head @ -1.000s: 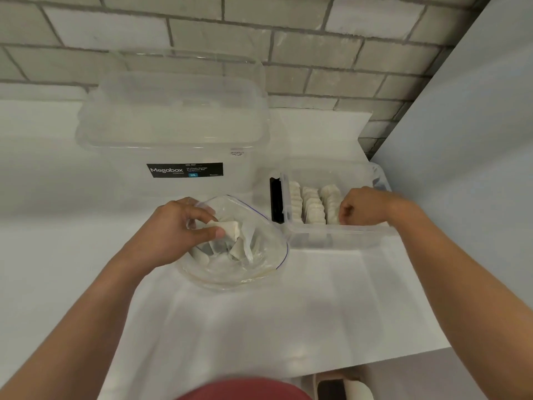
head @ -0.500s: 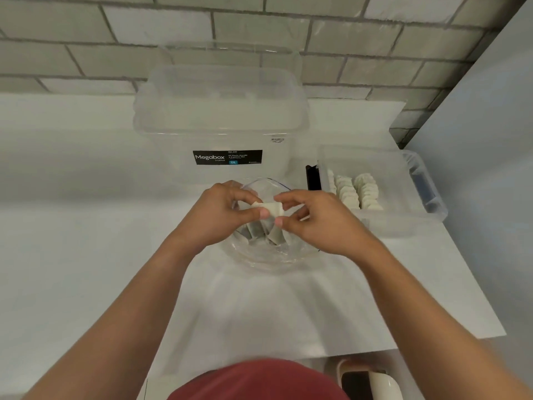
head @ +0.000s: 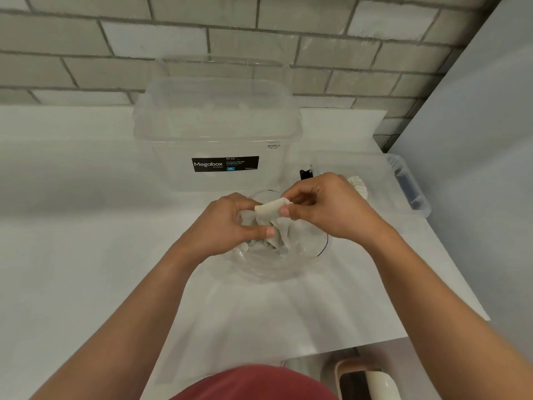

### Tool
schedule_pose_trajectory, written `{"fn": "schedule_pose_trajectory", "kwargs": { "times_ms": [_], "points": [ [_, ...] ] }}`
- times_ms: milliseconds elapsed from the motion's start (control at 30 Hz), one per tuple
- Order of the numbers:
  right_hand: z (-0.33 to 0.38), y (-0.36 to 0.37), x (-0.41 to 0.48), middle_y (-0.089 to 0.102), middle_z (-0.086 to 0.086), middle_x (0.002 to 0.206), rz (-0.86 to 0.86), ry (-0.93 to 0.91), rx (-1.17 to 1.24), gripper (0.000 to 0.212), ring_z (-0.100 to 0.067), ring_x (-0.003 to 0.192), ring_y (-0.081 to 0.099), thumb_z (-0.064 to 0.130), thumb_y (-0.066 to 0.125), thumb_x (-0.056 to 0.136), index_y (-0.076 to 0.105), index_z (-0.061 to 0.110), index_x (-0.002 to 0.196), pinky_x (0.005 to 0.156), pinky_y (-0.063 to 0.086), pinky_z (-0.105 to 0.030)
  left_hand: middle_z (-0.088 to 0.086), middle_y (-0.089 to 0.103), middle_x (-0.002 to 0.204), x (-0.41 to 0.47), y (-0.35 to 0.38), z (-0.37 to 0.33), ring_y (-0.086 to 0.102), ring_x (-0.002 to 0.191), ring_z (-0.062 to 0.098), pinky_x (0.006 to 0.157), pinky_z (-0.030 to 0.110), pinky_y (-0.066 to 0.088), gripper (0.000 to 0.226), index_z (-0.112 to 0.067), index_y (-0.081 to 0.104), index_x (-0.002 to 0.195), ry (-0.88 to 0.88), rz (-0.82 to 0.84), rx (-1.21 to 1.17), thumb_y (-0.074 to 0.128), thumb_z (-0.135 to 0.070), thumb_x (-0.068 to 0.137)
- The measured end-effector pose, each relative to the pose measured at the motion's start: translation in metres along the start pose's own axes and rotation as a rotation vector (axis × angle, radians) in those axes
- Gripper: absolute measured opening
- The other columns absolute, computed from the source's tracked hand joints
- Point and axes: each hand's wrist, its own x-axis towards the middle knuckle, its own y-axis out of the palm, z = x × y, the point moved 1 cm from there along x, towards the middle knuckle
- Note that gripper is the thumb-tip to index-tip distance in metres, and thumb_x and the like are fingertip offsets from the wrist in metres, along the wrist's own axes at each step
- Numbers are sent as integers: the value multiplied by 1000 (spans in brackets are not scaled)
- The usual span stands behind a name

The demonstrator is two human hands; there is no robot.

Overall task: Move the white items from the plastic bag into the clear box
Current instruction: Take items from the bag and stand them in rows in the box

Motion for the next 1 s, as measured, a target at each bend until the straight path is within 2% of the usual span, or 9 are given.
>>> {"fn": "schedule_pose_trajectory", "kwargs": {
  "times_ms": [67, 133, 233, 300, 433, 567, 733, 900, 1000],
  "points": [
    [6, -6, 0, 74, 15, 77, 71, -10, -162, 14, 4, 73, 65, 30, 83, 81, 81, 31, 94, 66, 48, -14, -16, 61, 106, 0, 0, -2, 61, 90, 8, 80, 29, 50, 36, -46, 73, 99, 5, 14, 18, 86, -51, 66],
    [14, -8, 1, 73, 16, 78, 122, -31, -269, 15, 4, 76, 65, 33, 84, 79, 80, 32, 93, 71, 53, -19, -16, 60, 106, 0, 1, -2, 60, 90, 11, 79, 28, 49, 33, -43, 74, 99, 26, 42, 74, 84, -51, 68],
    [29, -9, 5, 72, 16, 73, 113, -87, -273, 9, 4, 76, 66, 33, 82, 81, 79, 30, 89, 71, 55, -22, -14, 59, 104, -2, 3, -4, 61, 93, 14, 87, 35, 51, 12, -41, 77, 84, 54, 85, 67, 81, -48, 75],
    [37, -9, 8, 73, 18, 74, 151, -109, -258, 6, 7, 77, 66, 32, 79, 84, 80, 32, 90, 70, 52, -18, -14, 60, 102, -3, 3, -4, 62, 92, 12, 86, 37, 51, 12, -37, 78, 74, 54, 82, 59, 80, -48, 76],
    [41, -9, 14, 74, 17, 85, 214, -132, -358, 10, 2, 85, 63, 27, 73, 90, 78, 33, 97, 79, 54, -26, -14, 61, 103, 2, 5, -6, 60, 92, 10, 83, 34, 50, 15, -37, 78, 82, 45, 72, 53, 84, -46, 71],
    [28, -38, 11, 72, 18, 83, 137, -115, -441, 5, 0, 83, 64, 30, 72, 89, 75, 32, 93, 80, 55, -29, -18, 60, 105, 3, 3, -3, 56, 86, 6, 76, 20, 45, 39, -44, 68, 104, 44, 26, 102, 86, -44, 70],
    [-22, -123, 2, 63, 22, 74, -128, 2, -523, 3, 6, 70, 58, 29, 74, 89, 75, 31, 90, 64, 40, -9, -22, 63, 110, 7, 1, 3, 55, 86, 4, 73, 8, 41, 34, -43, 70, 108, 48, -88, 69, 82, -38, 77],
    [-105, -159, 27, 73, 7, 91, -185, 190, -715, 7, -19, 88, 64, 30, 70, 89, 75, 30, 94, 78, 57, -38, -29, 62, 104, 7, 2, -1, 54, 83, 3, 73, 17, 42, 28, -47, 70, 100, 46, -119, 62, 82, -35, 77],
    [-145, -149, 45, 71, 4, 99, -52, 250, -827, 13, -24, 93, 65, 29, 62, 88, 73, 34, 92, 78, 55, -36, -41, 56, 95, 6, 1, -2, 54, 83, -2, 72, 15, 40, 28, -47, 69, 98, 48, -139, 83, 82, -33, 77]
  ]
}}
